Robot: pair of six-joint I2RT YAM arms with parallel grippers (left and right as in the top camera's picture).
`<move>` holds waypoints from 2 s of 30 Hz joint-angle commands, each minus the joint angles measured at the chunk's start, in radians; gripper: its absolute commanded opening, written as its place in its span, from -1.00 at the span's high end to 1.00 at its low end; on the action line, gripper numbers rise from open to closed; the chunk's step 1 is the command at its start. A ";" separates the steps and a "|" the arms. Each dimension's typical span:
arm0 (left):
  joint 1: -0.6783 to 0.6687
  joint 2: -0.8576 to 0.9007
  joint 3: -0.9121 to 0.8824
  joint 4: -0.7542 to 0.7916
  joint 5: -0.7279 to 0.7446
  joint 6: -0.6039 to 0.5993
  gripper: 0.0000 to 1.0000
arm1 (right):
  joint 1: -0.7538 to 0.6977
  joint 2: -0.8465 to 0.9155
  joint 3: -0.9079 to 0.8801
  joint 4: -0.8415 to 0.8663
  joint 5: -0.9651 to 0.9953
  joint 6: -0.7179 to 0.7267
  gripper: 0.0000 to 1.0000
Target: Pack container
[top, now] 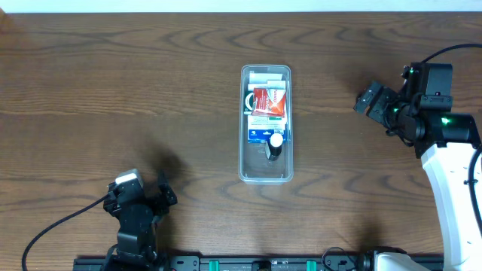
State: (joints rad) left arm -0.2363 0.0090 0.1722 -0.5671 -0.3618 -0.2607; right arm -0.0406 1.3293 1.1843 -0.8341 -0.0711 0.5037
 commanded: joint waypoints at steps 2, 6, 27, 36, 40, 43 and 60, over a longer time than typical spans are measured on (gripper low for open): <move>0.006 -0.006 -0.020 0.006 -0.005 0.010 -0.96 | -0.007 -0.019 0.009 -0.015 0.051 -0.016 -0.98; 0.006 -0.006 -0.020 0.006 -0.005 0.010 -0.96 | -0.002 -0.146 -0.032 0.058 0.059 -0.177 -0.98; 0.006 -0.006 -0.020 0.006 -0.005 0.010 -0.96 | 0.014 -1.137 -0.554 0.195 0.067 -0.531 -0.98; 0.006 -0.006 -0.020 0.006 -0.005 0.010 -0.96 | 0.014 -1.325 -0.747 0.218 0.062 -0.527 -0.99; 0.006 -0.006 -0.020 0.005 -0.005 0.010 -0.96 | 0.014 -1.324 -0.819 0.236 0.062 -0.527 -0.98; 0.006 -0.006 -0.020 0.006 -0.005 0.010 -0.96 | 0.014 -1.324 -0.886 0.268 0.051 -0.527 -0.98; 0.006 -0.006 -0.020 0.005 -0.005 0.010 -0.96 | 0.014 -1.324 -1.067 0.434 0.037 -0.523 -0.99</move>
State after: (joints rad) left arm -0.2356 0.0090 0.1719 -0.5640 -0.3618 -0.2607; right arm -0.0376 0.0116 0.1268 -0.4023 -0.0292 -0.0116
